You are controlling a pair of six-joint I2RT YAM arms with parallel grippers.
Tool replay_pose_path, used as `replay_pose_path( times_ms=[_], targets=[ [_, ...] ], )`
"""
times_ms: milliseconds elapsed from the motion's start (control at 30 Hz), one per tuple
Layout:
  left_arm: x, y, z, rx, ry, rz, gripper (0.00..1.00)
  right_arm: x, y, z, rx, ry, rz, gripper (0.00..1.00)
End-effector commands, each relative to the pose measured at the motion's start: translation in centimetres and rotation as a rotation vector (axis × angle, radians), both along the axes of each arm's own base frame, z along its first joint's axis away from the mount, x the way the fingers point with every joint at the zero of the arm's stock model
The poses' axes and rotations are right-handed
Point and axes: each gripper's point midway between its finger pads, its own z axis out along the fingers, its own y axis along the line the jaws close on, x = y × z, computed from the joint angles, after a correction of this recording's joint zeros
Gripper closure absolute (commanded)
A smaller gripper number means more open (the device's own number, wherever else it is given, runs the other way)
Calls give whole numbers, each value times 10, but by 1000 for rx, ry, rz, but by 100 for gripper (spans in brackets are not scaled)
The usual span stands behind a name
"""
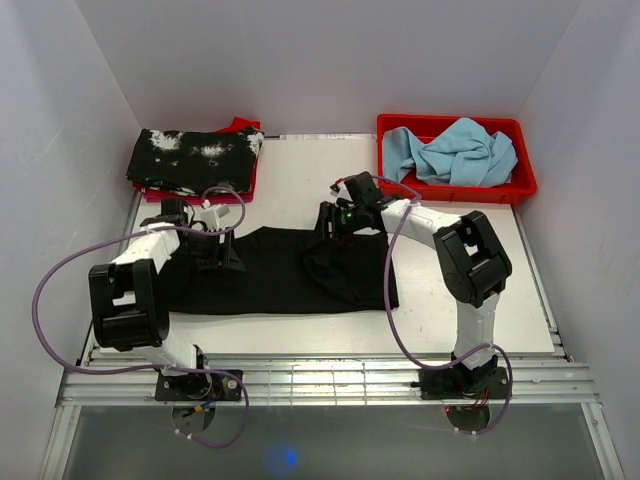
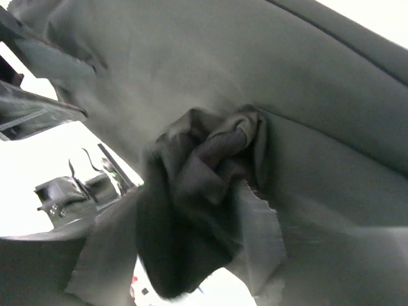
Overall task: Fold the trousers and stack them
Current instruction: Fold the trousers
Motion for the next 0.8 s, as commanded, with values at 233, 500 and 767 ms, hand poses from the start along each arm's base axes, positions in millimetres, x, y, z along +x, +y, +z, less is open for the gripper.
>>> replay_pose_path(
  times_ms=[233,500,767],
  targets=[
    [22,-18,78,-113,-254,-36,23,19,26,103,244,-214,120,2],
    [26,-43,105,-188,-302,-106,24,60,-103,100,88,-370,42,39],
    [51,-119,108,-71,-420,-259,25,32,-153,46,-43,-295,99,81]
  ],
)
